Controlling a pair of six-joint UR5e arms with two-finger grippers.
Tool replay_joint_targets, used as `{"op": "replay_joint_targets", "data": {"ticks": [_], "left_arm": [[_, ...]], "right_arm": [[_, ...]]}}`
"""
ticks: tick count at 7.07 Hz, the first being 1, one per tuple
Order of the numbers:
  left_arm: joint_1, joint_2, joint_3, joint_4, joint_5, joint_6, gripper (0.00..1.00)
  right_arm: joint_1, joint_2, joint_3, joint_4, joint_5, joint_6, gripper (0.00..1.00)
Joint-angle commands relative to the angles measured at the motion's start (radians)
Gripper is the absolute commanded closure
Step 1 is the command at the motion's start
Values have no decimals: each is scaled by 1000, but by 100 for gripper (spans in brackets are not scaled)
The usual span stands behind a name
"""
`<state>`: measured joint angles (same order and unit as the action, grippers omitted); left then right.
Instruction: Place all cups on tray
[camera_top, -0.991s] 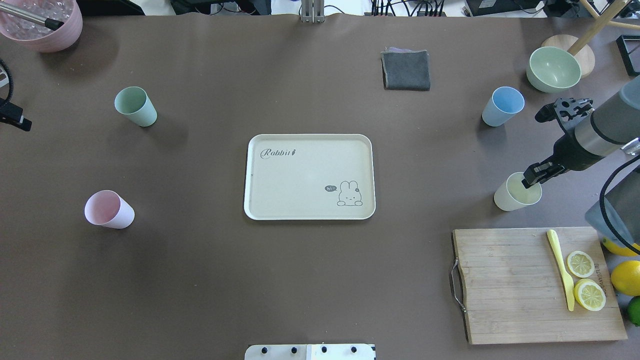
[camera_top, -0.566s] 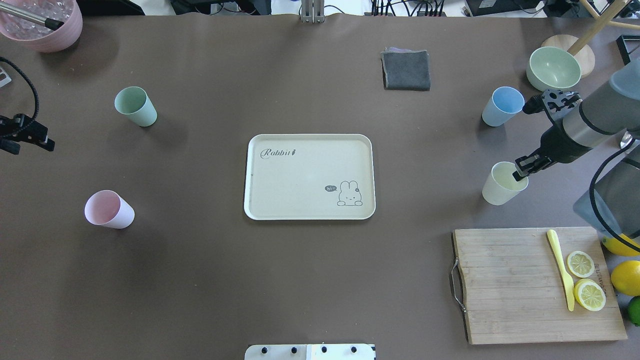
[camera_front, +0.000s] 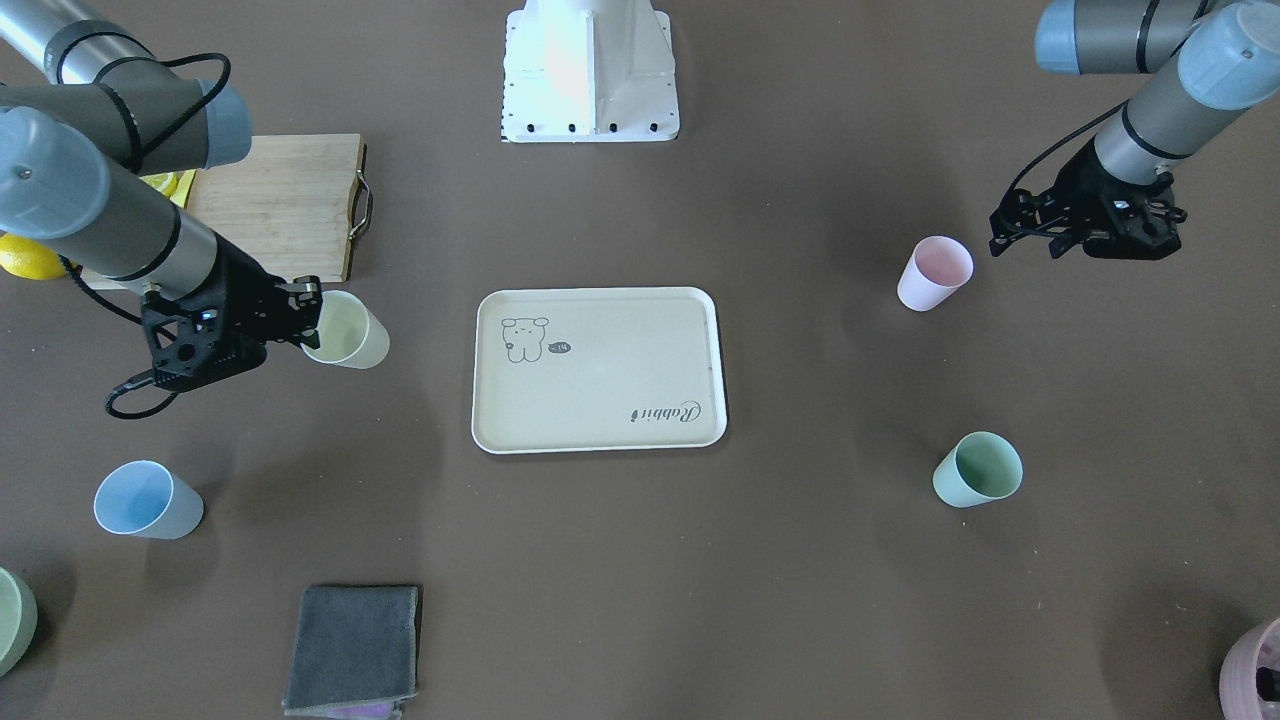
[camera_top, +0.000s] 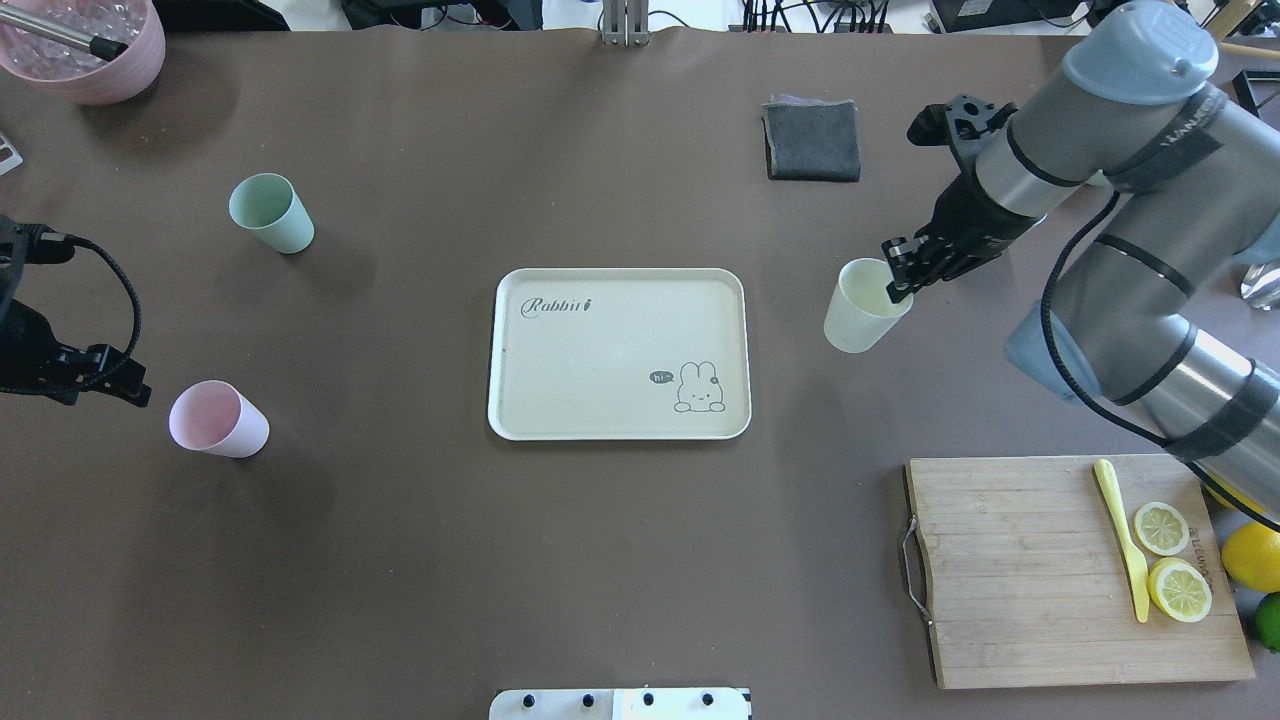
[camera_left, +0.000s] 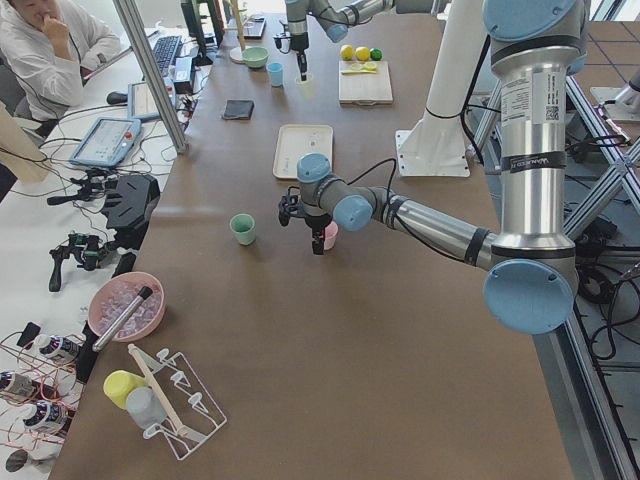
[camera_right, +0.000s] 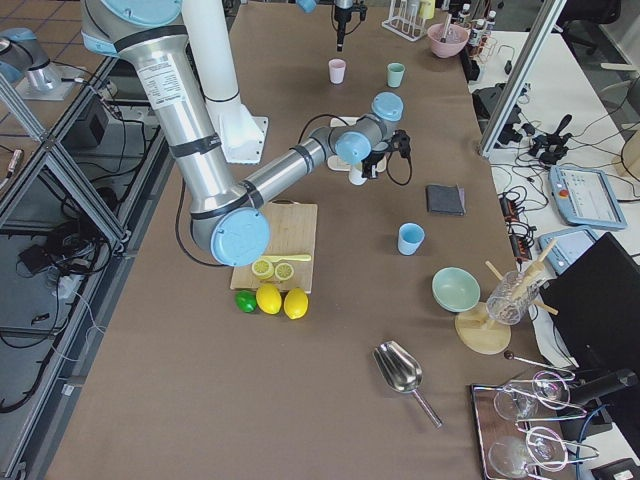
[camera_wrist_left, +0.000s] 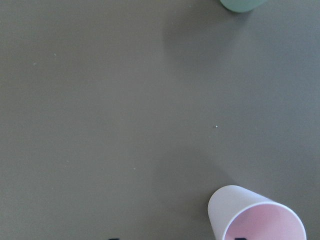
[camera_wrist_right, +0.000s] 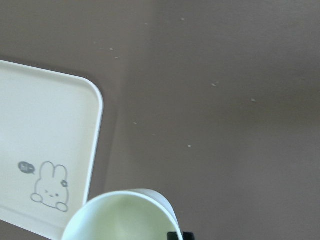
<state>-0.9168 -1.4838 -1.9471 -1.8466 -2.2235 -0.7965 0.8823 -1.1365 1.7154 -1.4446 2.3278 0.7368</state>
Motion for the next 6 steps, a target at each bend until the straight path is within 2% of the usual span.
{"op": "replay_joint_targets", "data": {"ticks": [1, 2, 3, 4, 5, 6], "left_arm": [[71, -12, 40, -74, 10, -79, 19], [76, -30, 53, -74, 11, -84, 19], [97, -55, 59, -75, 34, -127, 25], [111, -61, 74, -75, 47, -135, 42], [111, -70, 80, -75, 47, -142, 99], [113, -76, 80, -75, 47, -151, 100]], "right_arm": [[-107, 142, -54, 0, -83, 177, 100], [-150, 155, -69, 7, -137, 190, 100], [-175, 153, -74, 9, -152, 200, 100], [-199, 153, -77, 9, -177, 205, 100], [-213, 153, -82, 9, -183, 210, 100], [-217, 152, -88, 9, -183, 210, 100]]}}
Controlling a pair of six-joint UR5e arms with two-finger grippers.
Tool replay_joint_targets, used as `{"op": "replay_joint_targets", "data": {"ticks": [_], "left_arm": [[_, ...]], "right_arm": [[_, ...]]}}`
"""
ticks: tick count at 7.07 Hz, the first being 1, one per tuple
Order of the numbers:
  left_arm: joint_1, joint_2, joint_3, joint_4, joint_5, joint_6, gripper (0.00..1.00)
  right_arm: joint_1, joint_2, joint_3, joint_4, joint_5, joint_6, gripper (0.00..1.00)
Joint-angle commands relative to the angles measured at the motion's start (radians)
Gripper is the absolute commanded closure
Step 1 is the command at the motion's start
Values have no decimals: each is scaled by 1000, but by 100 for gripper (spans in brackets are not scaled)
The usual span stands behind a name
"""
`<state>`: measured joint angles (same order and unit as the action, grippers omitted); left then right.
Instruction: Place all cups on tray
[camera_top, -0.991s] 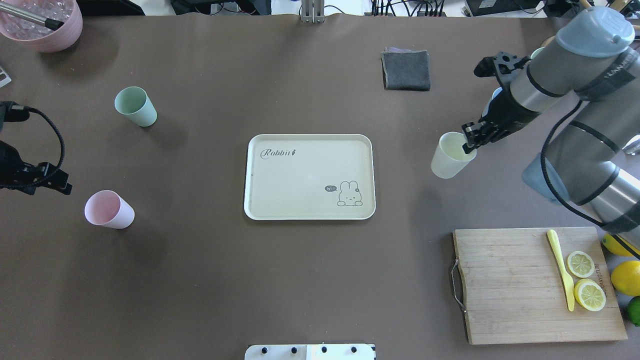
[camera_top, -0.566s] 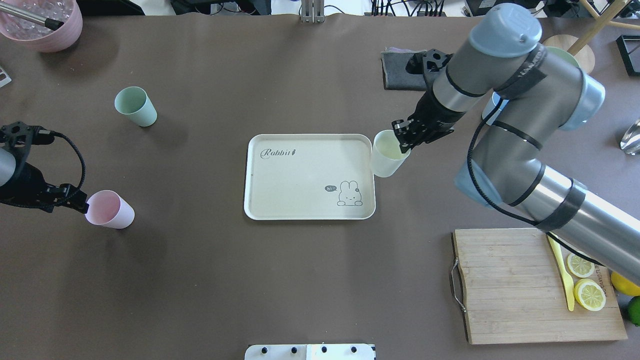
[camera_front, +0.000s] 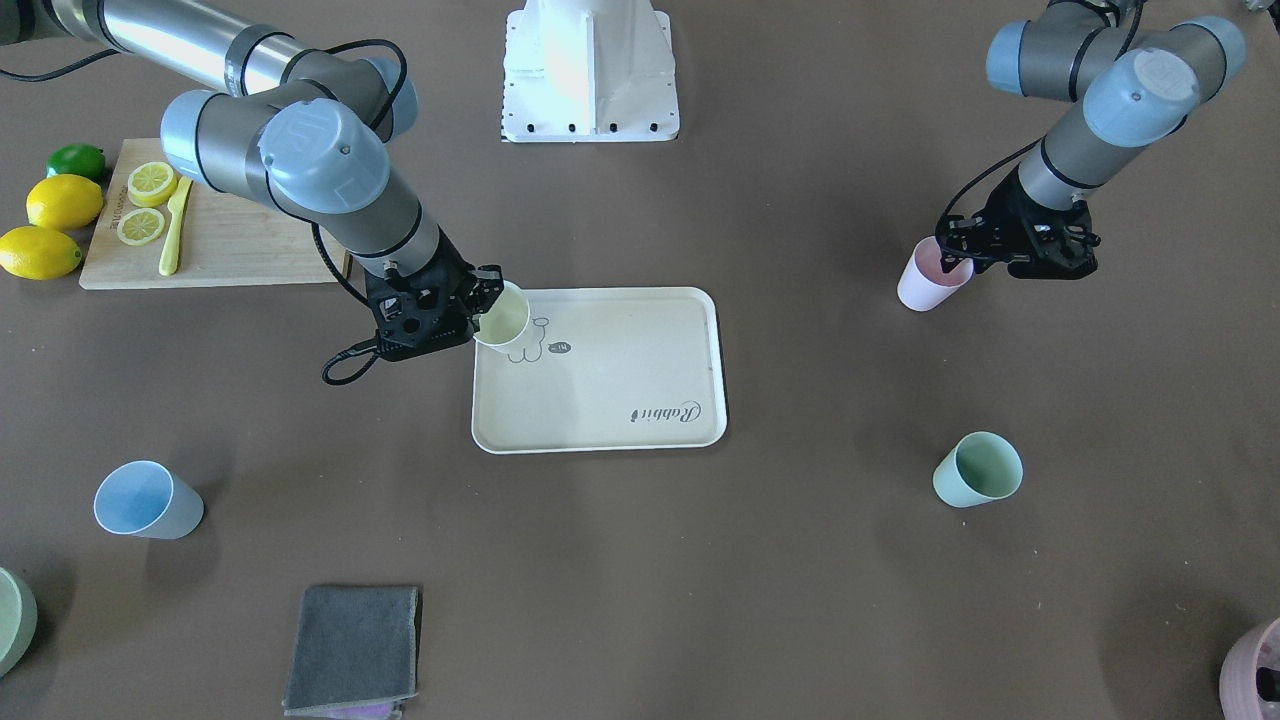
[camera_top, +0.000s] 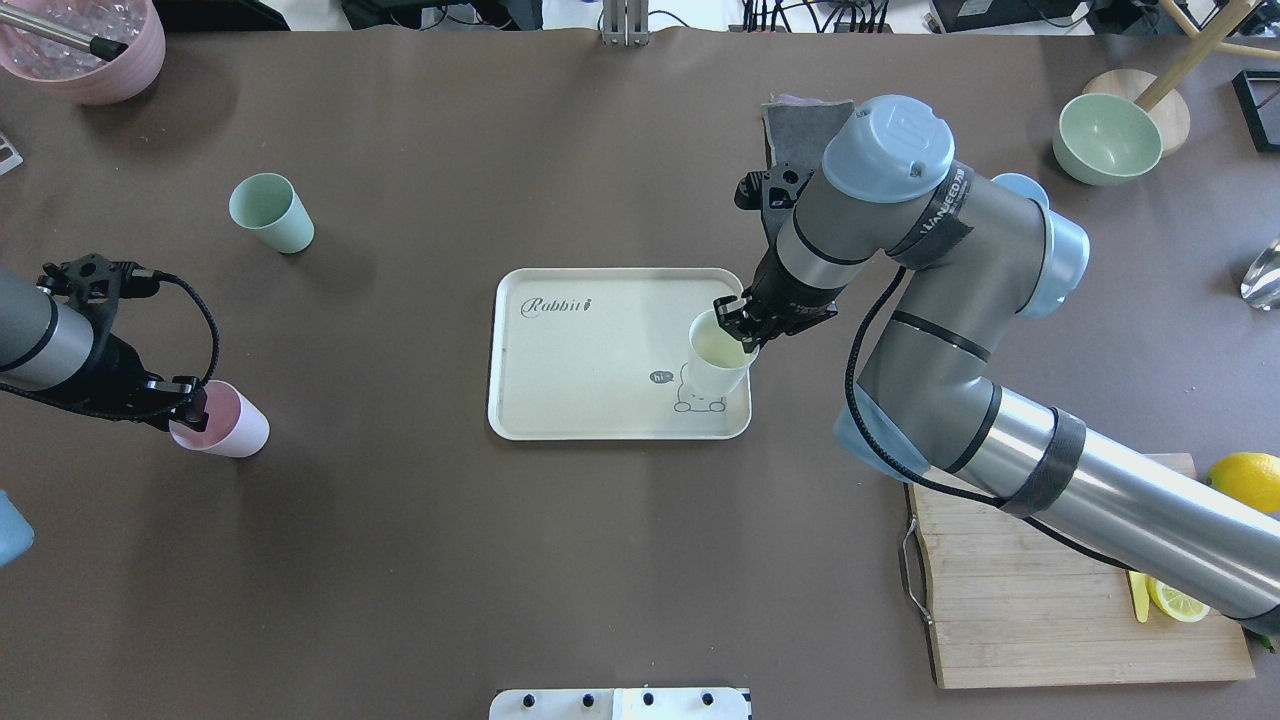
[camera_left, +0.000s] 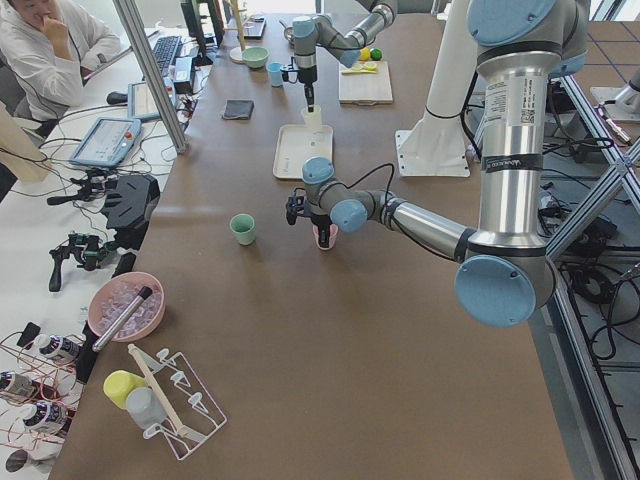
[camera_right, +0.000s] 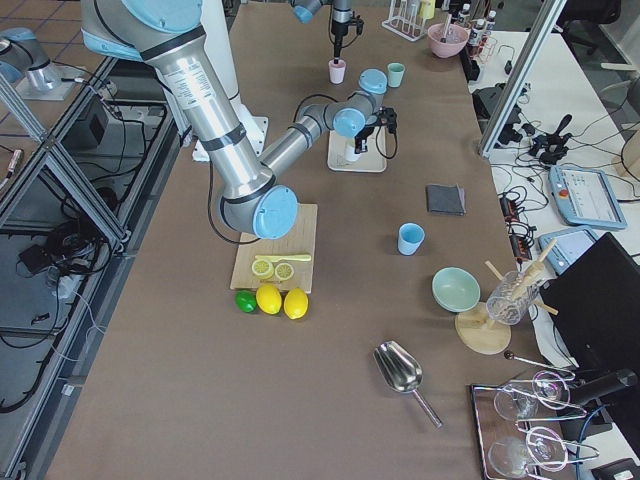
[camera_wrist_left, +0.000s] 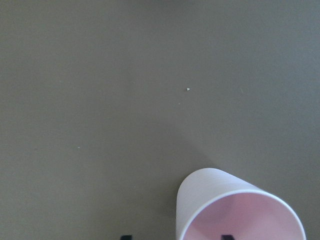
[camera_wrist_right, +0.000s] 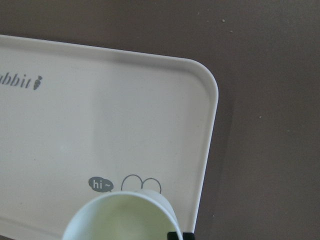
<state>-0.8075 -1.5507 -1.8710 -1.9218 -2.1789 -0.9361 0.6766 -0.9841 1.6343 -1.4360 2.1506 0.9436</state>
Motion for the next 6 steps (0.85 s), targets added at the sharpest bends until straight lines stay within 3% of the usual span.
{"op": "replay_joint_targets", "data": {"ticks": [1, 2, 4, 6], "left_arm": [[2, -47, -5, 9, -8, -19, 100], [-1, -128, -7, 97, -10, -32, 100], [1, -376, -1, 332, -9, -68, 100], [63, -571, 114, 350, 1, -221, 100]], "right_arm": [[-12, -2, -8, 0, -6, 6, 45], [-3, 4, -7, 0, -6, 26, 0], [68, 9, 11, 0, 15, 17, 0], [252, -31, 4, -14, 167, -87, 0]]}}
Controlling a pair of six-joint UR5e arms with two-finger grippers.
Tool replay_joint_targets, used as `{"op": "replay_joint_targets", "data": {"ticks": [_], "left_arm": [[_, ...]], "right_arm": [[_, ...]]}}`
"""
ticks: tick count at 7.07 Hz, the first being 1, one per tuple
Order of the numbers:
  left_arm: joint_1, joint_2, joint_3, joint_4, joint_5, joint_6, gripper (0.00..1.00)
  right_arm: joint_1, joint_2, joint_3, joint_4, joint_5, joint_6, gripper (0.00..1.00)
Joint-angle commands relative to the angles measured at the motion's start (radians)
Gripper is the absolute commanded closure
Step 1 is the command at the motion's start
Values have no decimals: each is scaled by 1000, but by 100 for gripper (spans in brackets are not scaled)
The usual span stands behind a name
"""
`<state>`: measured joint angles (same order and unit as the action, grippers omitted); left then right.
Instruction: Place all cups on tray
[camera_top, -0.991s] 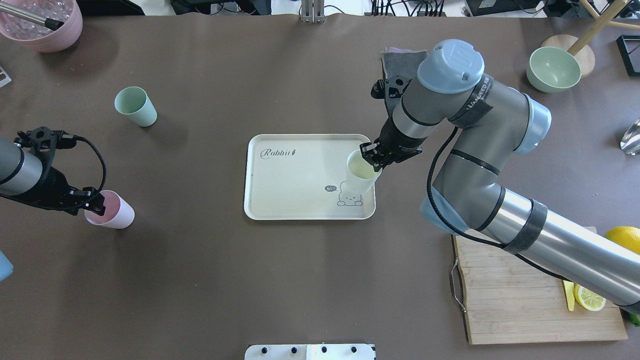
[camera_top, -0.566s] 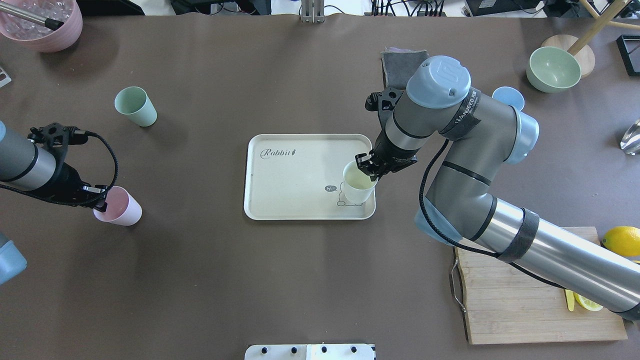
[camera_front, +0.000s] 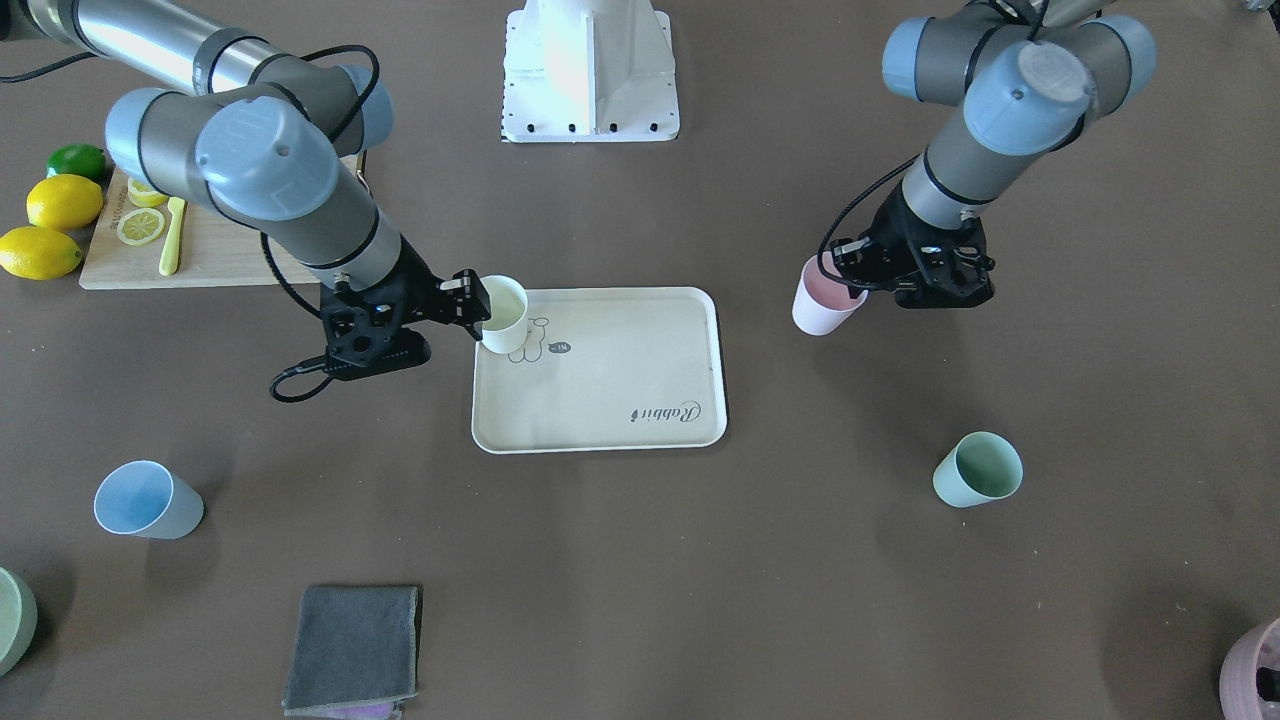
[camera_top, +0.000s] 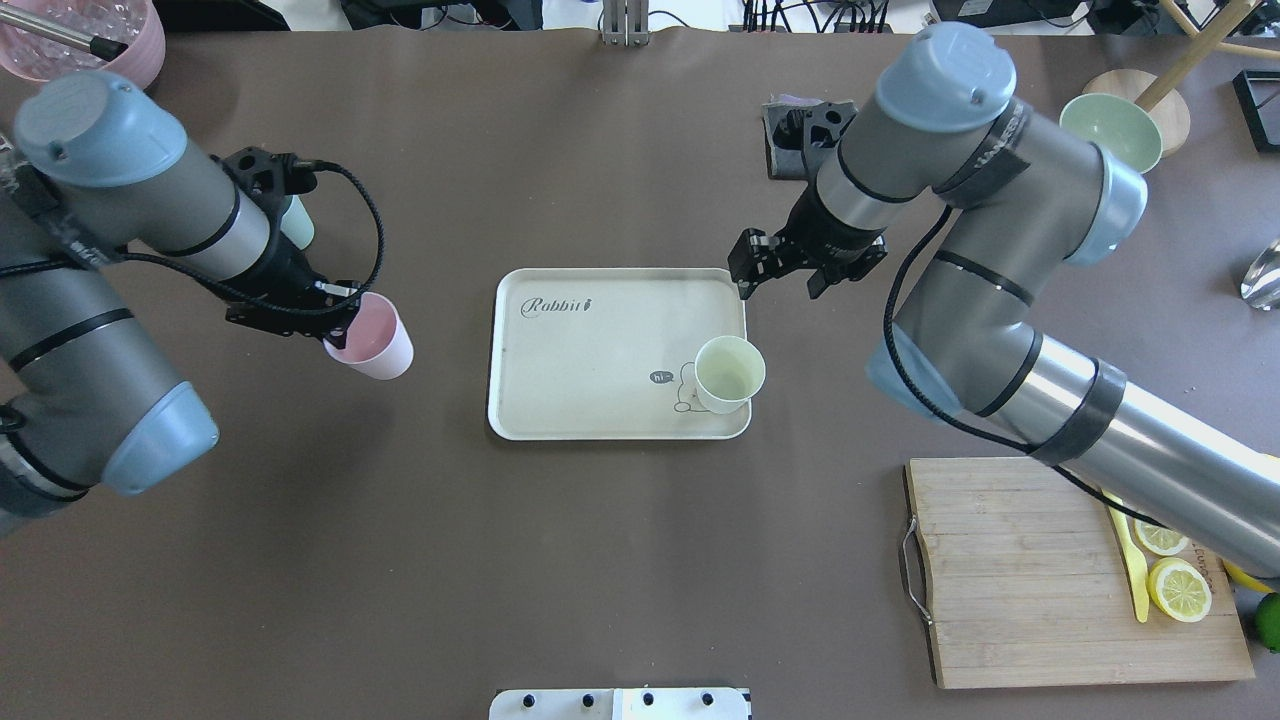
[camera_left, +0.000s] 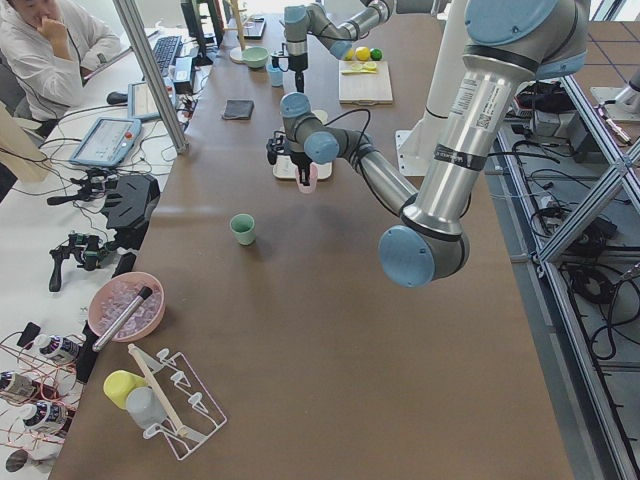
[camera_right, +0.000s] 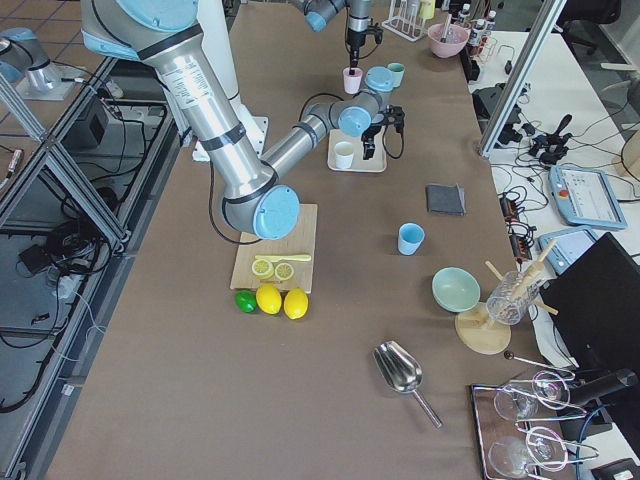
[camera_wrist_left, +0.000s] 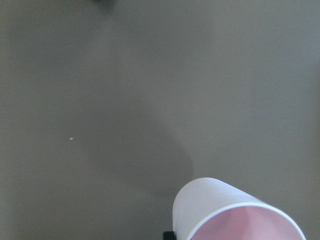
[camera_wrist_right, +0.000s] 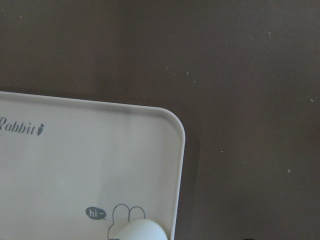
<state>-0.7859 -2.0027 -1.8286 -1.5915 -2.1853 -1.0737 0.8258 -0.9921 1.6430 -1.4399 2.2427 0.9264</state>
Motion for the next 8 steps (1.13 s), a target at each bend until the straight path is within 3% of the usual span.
{"op": "replay_joint_targets", "data": {"ticks": [1, 3, 6, 7, 8], "left_arm": [[68, -158, 115, 15, 28, -98, 100], [132, -264, 222, 8, 96, -152, 100], [154, -260, 241, 5, 101, -150, 100], [160, -263, 241, 5, 122, -150, 9], [158, -266, 233, 8, 122, -152, 2]], "right_arm": [[175, -54, -52, -10, 77, -213, 0], [267, -54, -229, -7, 74, -422, 1], [323, -51, -352, -1, 57, -536, 7], [325, -57, -371, 1, 52, -550, 10], [320, -71, -382, 3, 38, -549, 16]]}}
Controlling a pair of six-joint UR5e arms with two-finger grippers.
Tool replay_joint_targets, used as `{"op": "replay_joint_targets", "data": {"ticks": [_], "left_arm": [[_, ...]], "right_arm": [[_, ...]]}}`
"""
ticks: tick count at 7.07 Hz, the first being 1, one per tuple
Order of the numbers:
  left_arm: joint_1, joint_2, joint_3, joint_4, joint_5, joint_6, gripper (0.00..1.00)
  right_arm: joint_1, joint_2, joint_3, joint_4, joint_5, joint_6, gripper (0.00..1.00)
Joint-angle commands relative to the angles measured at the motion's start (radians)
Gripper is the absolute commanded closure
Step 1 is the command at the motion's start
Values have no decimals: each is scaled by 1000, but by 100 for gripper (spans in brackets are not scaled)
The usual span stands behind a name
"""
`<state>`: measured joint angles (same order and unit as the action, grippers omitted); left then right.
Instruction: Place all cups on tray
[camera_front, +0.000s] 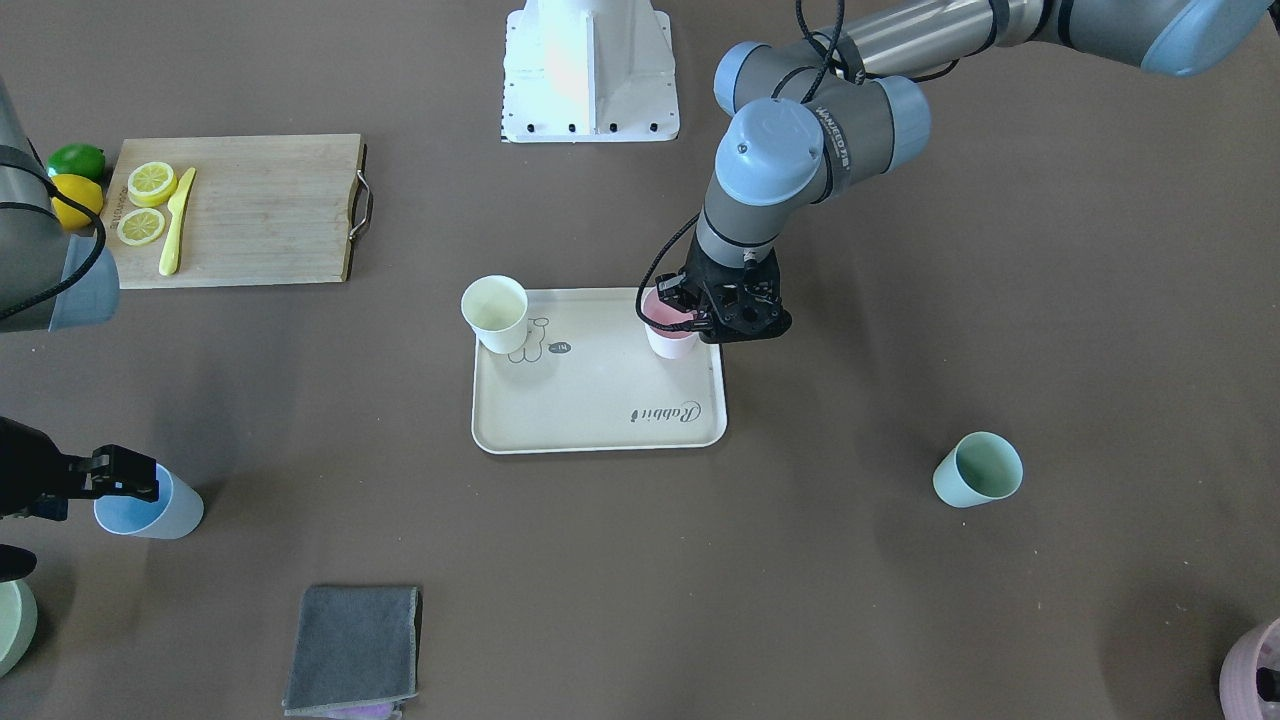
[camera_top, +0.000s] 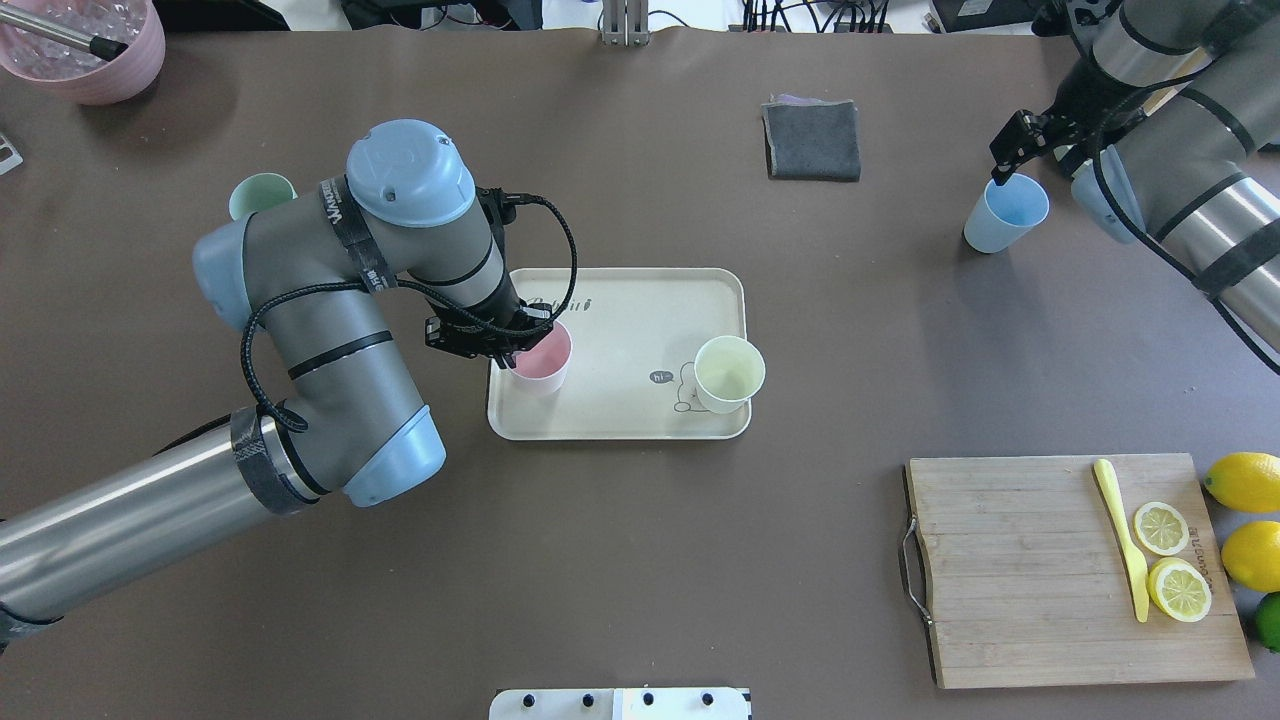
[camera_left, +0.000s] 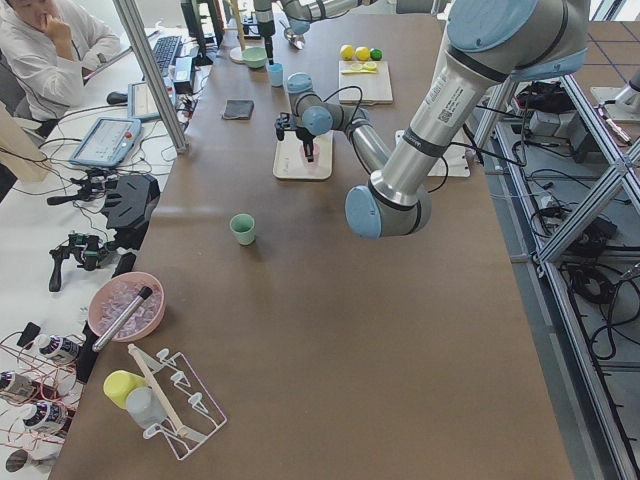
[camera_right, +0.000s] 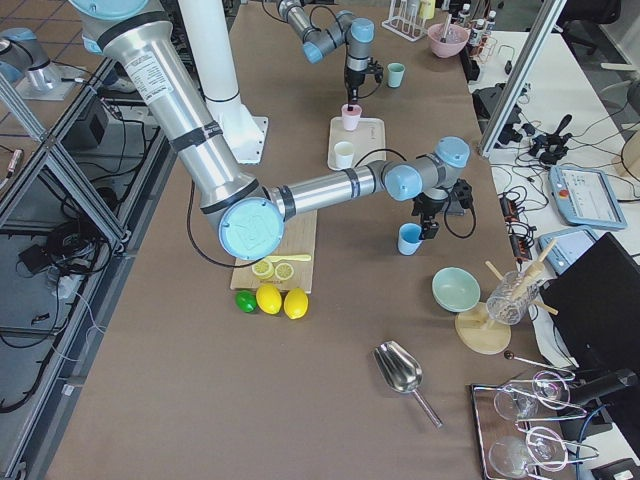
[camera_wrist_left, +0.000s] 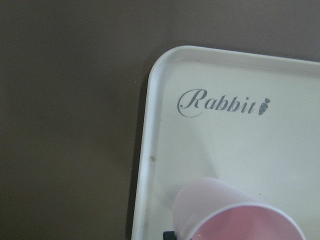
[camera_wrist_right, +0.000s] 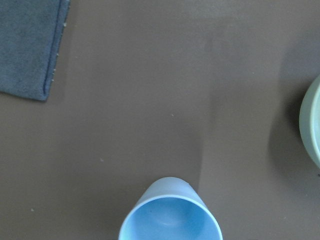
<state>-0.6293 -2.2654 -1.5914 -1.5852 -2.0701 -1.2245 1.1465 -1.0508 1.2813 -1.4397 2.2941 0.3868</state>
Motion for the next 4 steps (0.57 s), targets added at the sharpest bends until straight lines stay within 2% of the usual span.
{"op": "replay_joint_targets", "data": {"ticks": [1, 2, 3, 4], "left_arm": [[0, -2, -16, 4, 7, -1, 2], [-22, -2, -37, 11, 7, 3, 2], [-77, 6, -48, 14, -4, 14, 2], [-120, 45, -73, 14, -7, 76, 2]], "right_arm": [[-10, -24, -20, 2, -21, -5, 20], [-28, -34, -32, 5, -24, -2, 27], [-30, -37, -42, 11, -25, 0, 55], [-36, -40, -42, 12, -25, 1, 100]]}}
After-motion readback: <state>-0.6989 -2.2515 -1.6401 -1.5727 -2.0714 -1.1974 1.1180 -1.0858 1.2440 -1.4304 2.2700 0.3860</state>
